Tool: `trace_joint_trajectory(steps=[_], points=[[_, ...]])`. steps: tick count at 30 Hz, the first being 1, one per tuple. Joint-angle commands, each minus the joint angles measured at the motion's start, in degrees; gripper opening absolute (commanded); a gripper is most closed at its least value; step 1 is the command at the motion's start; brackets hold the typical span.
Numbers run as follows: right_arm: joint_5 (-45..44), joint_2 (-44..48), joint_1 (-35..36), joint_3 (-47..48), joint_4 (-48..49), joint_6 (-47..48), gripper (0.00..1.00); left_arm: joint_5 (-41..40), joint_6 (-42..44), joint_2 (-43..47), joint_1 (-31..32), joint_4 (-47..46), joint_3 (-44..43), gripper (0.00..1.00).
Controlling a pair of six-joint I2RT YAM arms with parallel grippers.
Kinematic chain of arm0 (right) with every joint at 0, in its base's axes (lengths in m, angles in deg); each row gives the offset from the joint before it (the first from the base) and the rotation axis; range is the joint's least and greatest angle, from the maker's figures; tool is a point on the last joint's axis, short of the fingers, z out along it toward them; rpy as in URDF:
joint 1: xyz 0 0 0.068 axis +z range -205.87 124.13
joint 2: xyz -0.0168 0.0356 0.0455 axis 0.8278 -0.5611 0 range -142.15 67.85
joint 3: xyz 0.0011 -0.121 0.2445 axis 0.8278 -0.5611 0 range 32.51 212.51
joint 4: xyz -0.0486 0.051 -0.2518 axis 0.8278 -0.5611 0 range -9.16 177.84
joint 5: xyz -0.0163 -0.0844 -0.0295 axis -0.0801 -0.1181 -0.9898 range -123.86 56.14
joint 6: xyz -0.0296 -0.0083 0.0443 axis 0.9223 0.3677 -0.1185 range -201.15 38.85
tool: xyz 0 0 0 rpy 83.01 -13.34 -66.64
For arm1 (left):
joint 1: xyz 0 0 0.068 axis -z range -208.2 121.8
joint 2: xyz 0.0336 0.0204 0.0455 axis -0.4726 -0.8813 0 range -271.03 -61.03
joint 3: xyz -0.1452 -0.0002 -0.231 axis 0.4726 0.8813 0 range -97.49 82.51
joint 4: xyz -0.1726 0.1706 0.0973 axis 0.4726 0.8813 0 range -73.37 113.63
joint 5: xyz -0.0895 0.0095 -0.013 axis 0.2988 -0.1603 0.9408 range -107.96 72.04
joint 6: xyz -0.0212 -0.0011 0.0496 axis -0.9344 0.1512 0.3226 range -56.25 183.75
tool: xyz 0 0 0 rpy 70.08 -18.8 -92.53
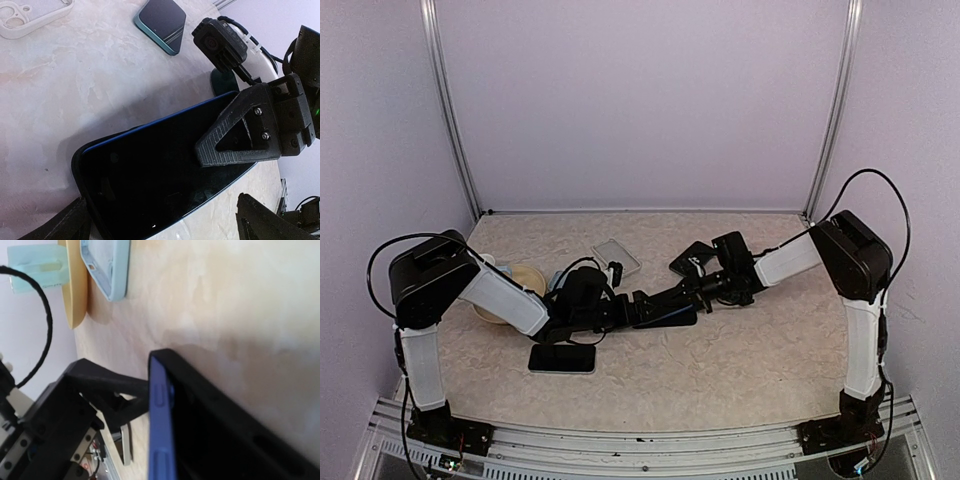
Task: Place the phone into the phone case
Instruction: Install the phone on the phone case.
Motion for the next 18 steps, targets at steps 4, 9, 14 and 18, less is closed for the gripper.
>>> trace_joint_trajectory(steps=[4,9,14,18], points=[[-3.4,-4.4,4.6,-2.1,3.1,-3.4,0.00,2.2,-0.6,-1.1,0.7,-2.1,-0.7,0.99],[-2.3,-4.7,4.7,-3.2,6.4,-4.9,0.00,2.6,-0.7,-0.7,0.5,-3.4,0.3,0.99],[-1.1,-5.2,4.6,-4.8,10.9,-6.6,0.00,3.6,-1.0,-0.1,0.4,-5.6,1.8,0.99],[-1.0,-4.3,4.6,-5.9,13.3,-6.8,0.00,3.4,-0.9,1.2,-0.7,-5.8,2.6,0.99]])
